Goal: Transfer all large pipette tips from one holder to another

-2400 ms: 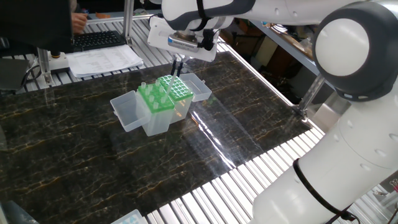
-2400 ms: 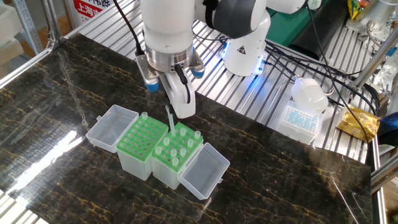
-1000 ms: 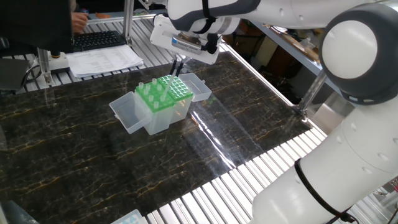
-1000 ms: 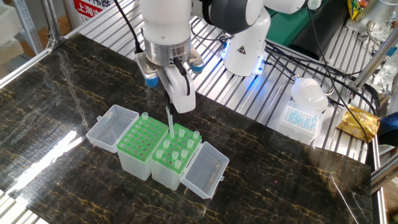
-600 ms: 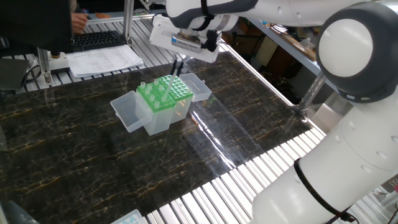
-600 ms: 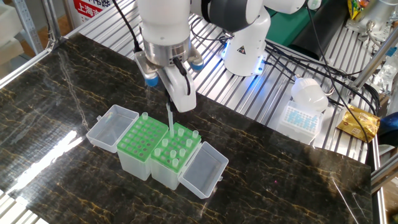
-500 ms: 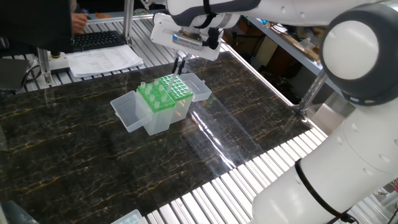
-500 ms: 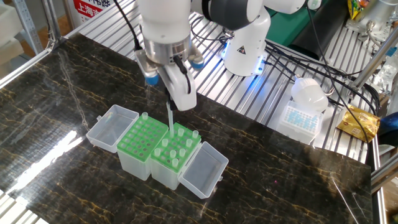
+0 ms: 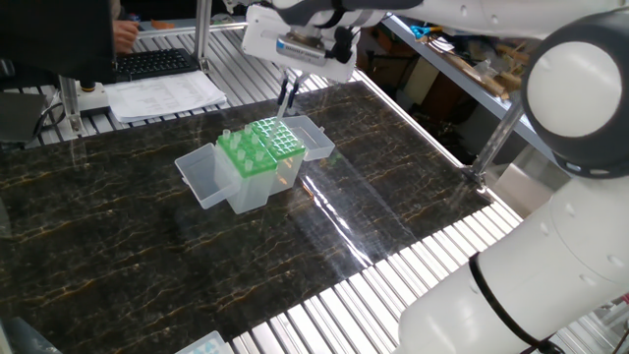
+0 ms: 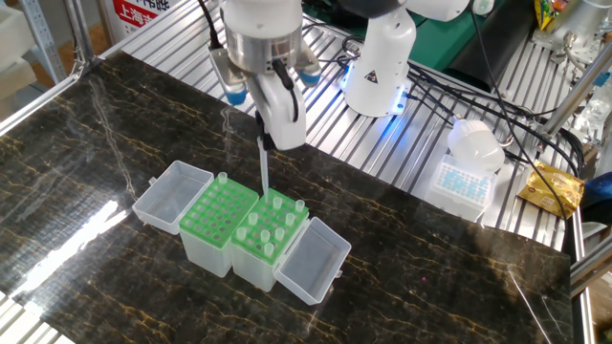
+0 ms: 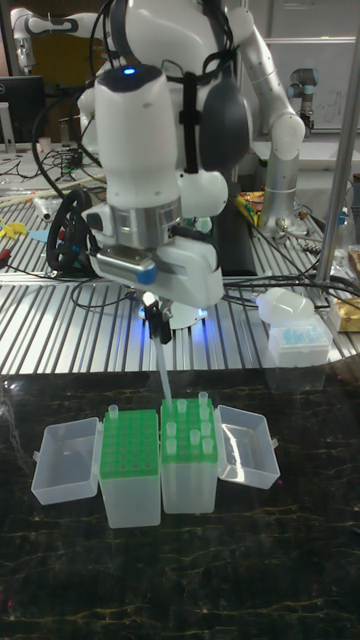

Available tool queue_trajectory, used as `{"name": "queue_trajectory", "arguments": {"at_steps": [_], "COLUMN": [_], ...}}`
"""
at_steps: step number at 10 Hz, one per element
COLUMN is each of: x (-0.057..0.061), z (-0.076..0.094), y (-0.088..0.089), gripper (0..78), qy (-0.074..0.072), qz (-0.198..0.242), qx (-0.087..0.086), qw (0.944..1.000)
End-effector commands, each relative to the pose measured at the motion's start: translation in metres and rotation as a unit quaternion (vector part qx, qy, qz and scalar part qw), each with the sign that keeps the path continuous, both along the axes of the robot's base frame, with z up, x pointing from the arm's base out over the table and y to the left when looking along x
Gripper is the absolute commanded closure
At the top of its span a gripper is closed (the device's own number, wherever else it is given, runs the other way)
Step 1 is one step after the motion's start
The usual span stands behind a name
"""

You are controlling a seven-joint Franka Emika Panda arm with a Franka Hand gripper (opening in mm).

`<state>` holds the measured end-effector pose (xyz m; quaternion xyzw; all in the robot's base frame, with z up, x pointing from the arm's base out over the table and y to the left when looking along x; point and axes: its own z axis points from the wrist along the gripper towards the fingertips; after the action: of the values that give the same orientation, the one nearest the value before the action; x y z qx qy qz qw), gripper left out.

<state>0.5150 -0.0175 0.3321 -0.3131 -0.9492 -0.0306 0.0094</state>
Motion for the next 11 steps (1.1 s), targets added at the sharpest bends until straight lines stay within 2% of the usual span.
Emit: {"name": "queue_trajectory", "arguments": {"at_steps": [1, 2, 4, 8, 9, 11], "x": [0.0, 0.001, 0.009, 0.02, 0.023, 0.029], "z": [0.024, 0.025, 0.027, 0.028, 0.027, 0.024], "y": [-0.01, -0.011, -0.015, -0.03, -0.033, -0.041], "gripper": [76.4, 76.4, 76.4, 76.4, 76.4, 76.4], "qy": [0.006, 0.006, 0.004, 0.007, 0.007, 0.005], "qz": [0.006, 0.008, 0.044, 0.08, 0.09, 0.105], "qx": [0.001, 0.0, -0.019, -0.019, -0.026, -0.027], "qw": [1.0, 0.9999, 0.9988, 0.9966, 0.9956, 0.9941]}}
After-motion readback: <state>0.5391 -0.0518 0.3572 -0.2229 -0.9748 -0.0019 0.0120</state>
